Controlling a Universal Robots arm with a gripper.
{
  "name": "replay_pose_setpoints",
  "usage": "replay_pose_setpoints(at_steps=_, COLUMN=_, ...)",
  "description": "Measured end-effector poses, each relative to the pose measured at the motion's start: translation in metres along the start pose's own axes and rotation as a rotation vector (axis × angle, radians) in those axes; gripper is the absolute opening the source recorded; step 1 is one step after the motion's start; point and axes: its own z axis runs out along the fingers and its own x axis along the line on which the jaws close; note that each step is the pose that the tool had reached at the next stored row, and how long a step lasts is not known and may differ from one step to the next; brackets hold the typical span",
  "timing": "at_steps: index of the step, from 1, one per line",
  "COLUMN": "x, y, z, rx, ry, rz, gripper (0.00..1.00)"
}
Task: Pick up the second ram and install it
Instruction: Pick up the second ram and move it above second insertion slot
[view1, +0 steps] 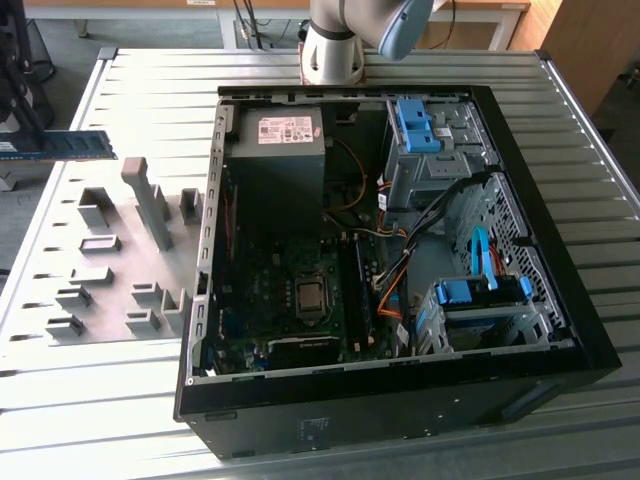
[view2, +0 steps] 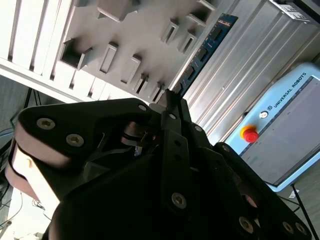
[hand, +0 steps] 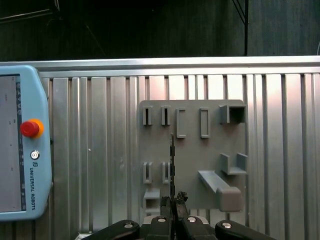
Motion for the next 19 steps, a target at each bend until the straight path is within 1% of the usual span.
replay_pose_setpoints(at_steps=8, x=-0.0001, y=-0.0039, z=0.0000, rx=0.0000, ry=0.0000, rz=0.000, gripper=0.14)
replay_pose_setpoints(at_steps=19, x=-0.0002, y=-0.0068, z=0.0000, rx=0.0000, ry=0.0000, rz=0.000, gripper=0.14)
